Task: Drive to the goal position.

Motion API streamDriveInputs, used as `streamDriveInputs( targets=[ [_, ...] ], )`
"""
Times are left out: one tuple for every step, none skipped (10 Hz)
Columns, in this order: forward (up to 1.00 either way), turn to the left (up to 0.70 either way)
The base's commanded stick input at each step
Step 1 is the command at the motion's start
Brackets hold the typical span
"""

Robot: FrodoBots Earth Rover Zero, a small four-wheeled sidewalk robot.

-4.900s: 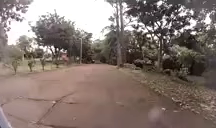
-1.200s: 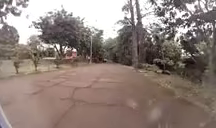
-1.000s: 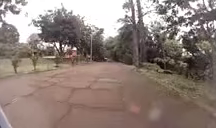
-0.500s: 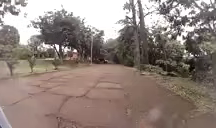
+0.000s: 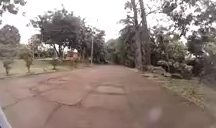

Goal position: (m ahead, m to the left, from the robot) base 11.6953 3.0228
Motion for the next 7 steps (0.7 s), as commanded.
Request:
streamDriveInputs(
  targets=[
    [0.7,0.0],
    [0.7,0.0],
    [0.7,0.0],
    [0.7,0.0],
    [0.7,0.0],
    [0.7,0.0],
    [0.7,0.0]
  ],
)
